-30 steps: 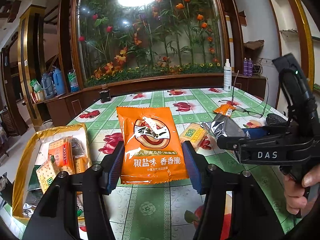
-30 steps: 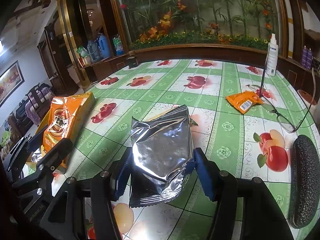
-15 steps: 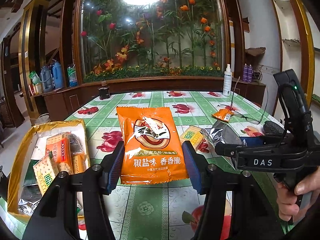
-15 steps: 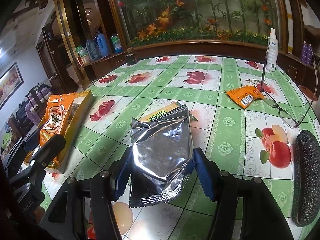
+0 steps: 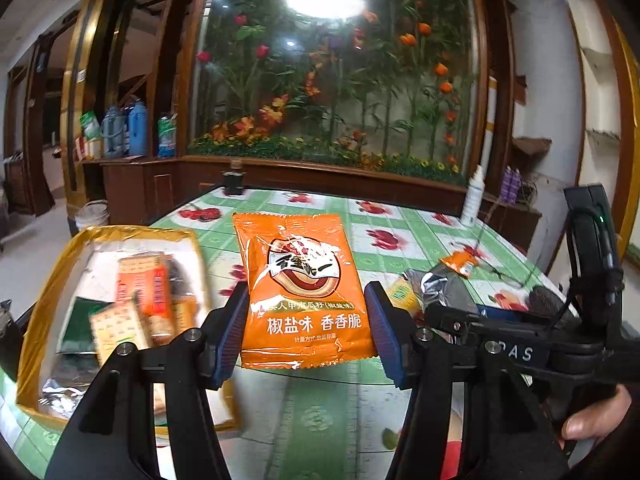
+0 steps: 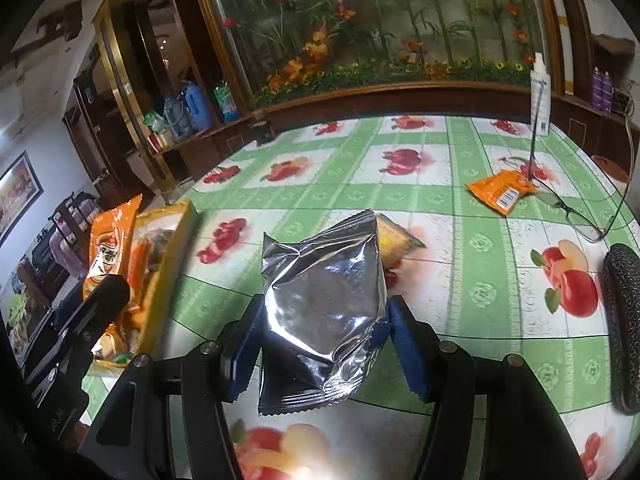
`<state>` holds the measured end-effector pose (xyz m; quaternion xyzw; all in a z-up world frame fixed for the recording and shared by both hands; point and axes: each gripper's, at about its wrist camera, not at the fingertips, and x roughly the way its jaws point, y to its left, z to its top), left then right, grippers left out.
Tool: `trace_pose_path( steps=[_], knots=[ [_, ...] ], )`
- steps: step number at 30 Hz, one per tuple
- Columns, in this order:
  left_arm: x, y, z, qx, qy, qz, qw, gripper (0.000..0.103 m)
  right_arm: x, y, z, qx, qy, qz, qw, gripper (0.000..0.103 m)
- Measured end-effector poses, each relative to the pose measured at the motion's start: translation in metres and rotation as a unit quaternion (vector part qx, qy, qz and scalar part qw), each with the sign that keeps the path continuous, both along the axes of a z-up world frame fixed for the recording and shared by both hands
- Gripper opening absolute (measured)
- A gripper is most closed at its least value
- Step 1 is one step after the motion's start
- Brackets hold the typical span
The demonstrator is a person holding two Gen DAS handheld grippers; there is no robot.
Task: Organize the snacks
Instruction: 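Lift and carry the orange bag and silver foil bag toward the tray with both grippers, then lower the orange bag and silver foil bag into the tray and open both grippers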
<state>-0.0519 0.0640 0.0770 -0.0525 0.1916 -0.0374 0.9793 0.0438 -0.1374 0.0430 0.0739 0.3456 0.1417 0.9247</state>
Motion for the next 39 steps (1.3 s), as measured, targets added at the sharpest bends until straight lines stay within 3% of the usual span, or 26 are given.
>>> trace_pose_path(
  steps=[12,17,21,27,31,39],
  knots=[
    [-0.018,0.084,0.002,-0.014,-0.015,0.100,0.9948,0.056,-0.013,0.081,0.008,0.000,-0.025,0.052,0.998,0.061],
    [-0.019,0.118,-0.012,-0.033,0.018,0.134,0.9903,0.056,-0.018,0.117,0.013,-0.003,-0.036,0.076,0.996,0.061],
    [-0.021,0.139,-0.021,-0.070,0.048,0.147,0.9855,0.056,-0.016,0.148,0.016,-0.001,-0.038,0.098,0.994,0.061],
    [-0.018,0.158,-0.035,-0.108,0.093,0.148,0.9787,0.056,-0.013,0.193,0.022,0.005,-0.037,0.131,0.991,0.061],
    [-0.014,0.168,-0.045,-0.140,0.119,0.133,0.9739,0.056,-0.002,0.220,0.016,0.006,-0.013,0.149,0.989,0.061],
    [-0.010,0.161,-0.044,-0.126,0.136,0.129,0.9742,0.056,0.017,0.254,0.002,-0.018,0.014,0.162,0.987,0.061]
  ],
)
